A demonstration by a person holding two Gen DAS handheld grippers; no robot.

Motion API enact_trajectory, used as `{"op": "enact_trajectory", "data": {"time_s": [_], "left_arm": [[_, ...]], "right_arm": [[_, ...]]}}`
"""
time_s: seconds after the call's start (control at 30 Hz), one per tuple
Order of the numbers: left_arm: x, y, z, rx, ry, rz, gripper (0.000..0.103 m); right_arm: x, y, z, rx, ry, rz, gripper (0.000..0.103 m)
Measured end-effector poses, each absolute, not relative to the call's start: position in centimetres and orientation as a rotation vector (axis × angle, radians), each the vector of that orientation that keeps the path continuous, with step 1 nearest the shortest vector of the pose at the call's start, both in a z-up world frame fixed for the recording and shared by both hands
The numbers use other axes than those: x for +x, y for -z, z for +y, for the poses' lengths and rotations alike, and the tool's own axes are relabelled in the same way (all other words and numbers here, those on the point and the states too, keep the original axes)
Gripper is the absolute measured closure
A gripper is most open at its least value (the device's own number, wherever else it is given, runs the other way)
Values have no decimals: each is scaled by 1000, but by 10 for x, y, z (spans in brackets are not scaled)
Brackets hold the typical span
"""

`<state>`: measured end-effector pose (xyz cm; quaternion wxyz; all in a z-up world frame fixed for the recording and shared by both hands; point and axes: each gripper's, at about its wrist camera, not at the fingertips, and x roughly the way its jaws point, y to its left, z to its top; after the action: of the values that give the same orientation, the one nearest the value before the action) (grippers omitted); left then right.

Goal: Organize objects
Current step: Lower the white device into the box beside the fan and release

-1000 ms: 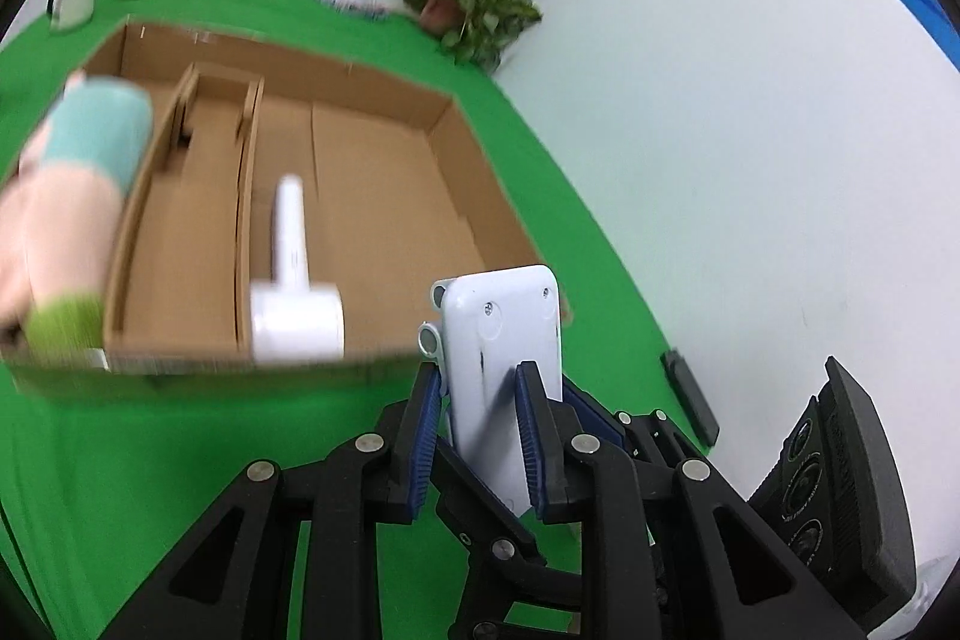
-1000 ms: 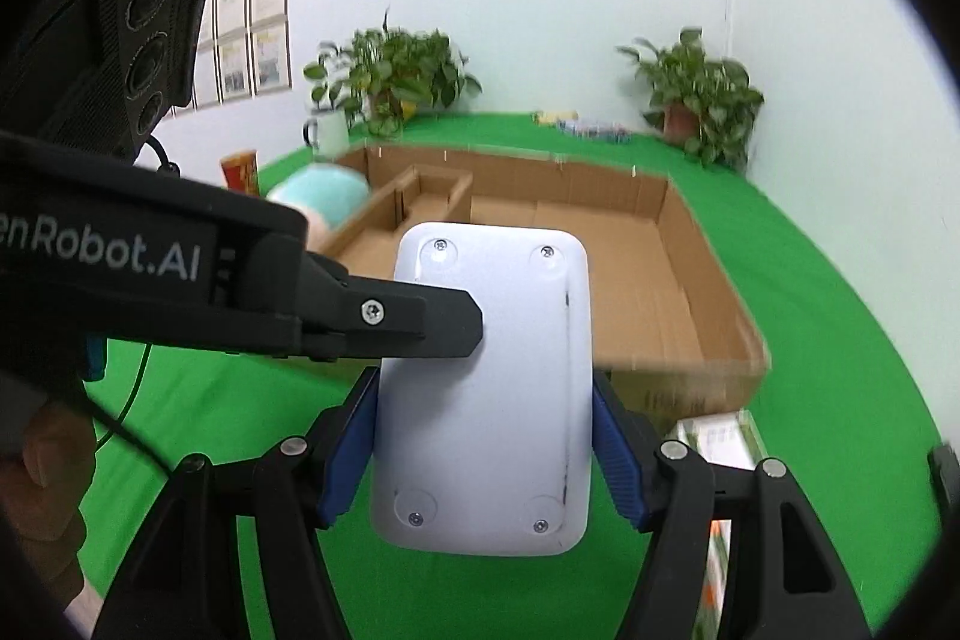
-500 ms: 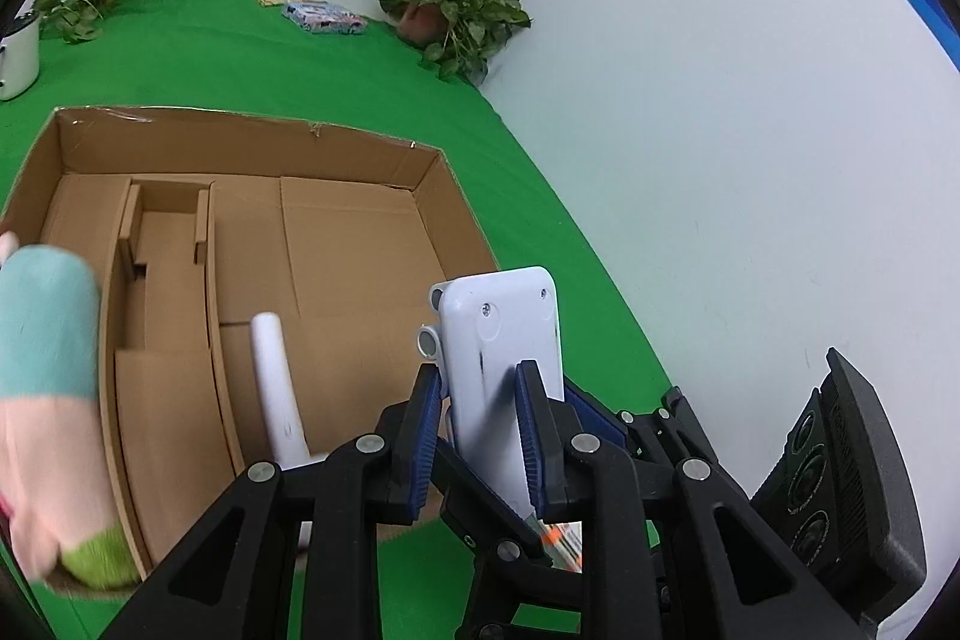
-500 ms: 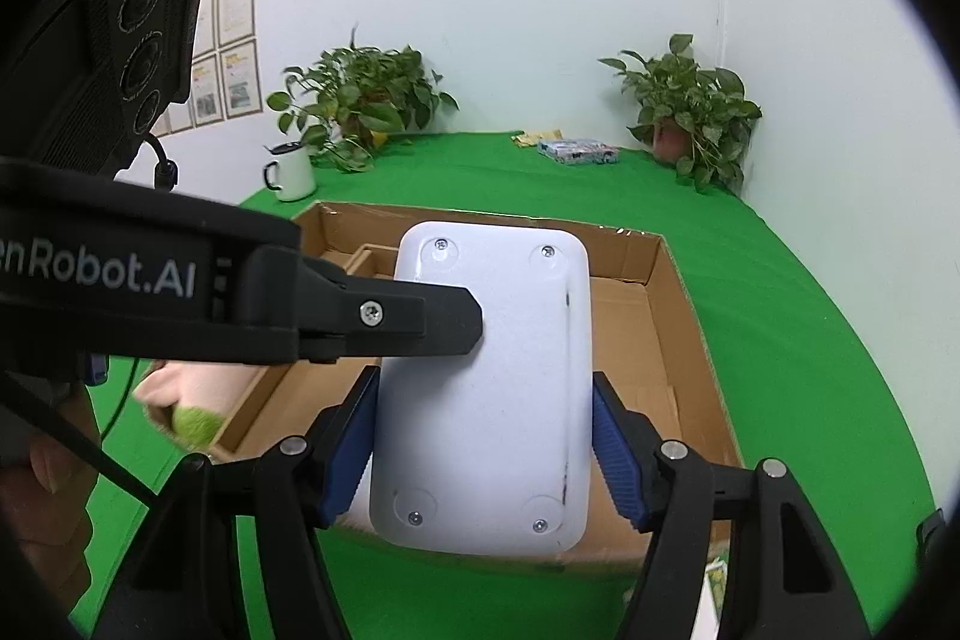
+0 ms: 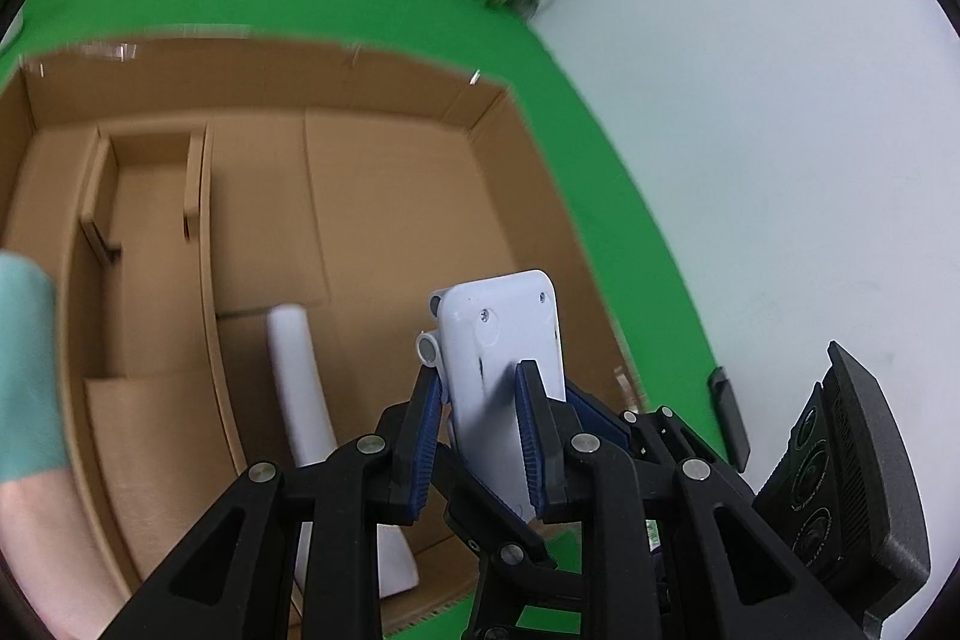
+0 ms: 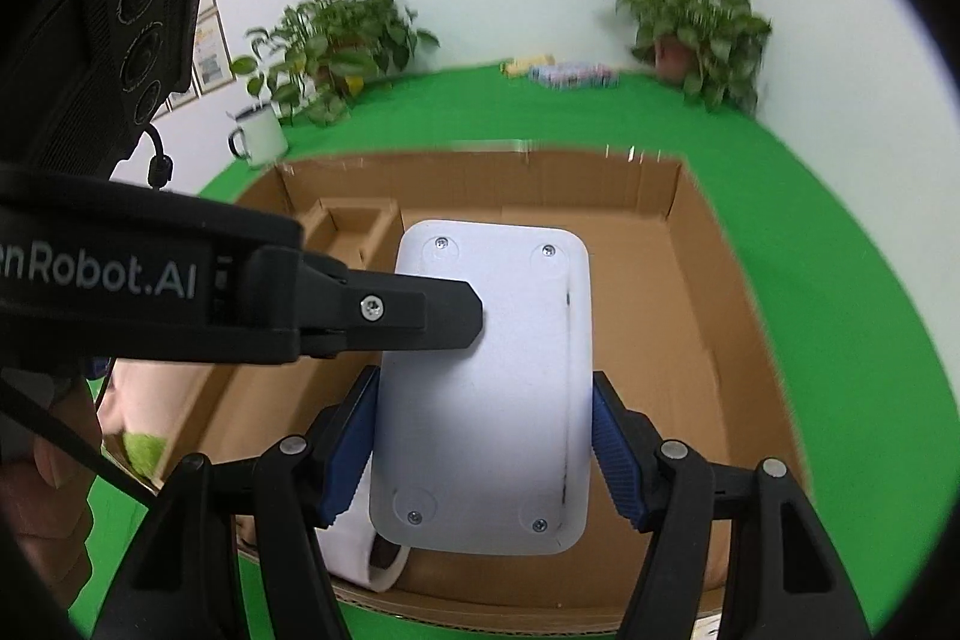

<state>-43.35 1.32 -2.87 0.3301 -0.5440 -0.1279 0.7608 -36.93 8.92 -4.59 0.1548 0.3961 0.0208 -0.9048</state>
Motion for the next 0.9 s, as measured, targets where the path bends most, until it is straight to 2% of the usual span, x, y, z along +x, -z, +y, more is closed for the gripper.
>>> {"op": "enact_trajectory", "data": {"time_s": [0.37,0.47,0.67,0.77,0.87,0.9], "left_arm": [[-447,92,21,-1608,-1888,-405,80],[-446,92,22,-1607,-1892,-388,82],[-431,63,4,-1520,-1987,-324,64],[-411,41,-19,-1424,-2094,-270,61],[-389,35,-41,-1399,-2248,-139,59],[-383,39,-47,-1423,-2287,-90,59]], "right_arm": [[-379,89,95,1371,2457,75,37],[-380,96,97,1423,2381,44,33],[-381,100,108,1471,2309,-15,33],[-385,92,117,1449,2304,-42,33],[-395,93,122,1469,2310,-31,33],[-398,94,121,1487,2296,-30,39]]}}
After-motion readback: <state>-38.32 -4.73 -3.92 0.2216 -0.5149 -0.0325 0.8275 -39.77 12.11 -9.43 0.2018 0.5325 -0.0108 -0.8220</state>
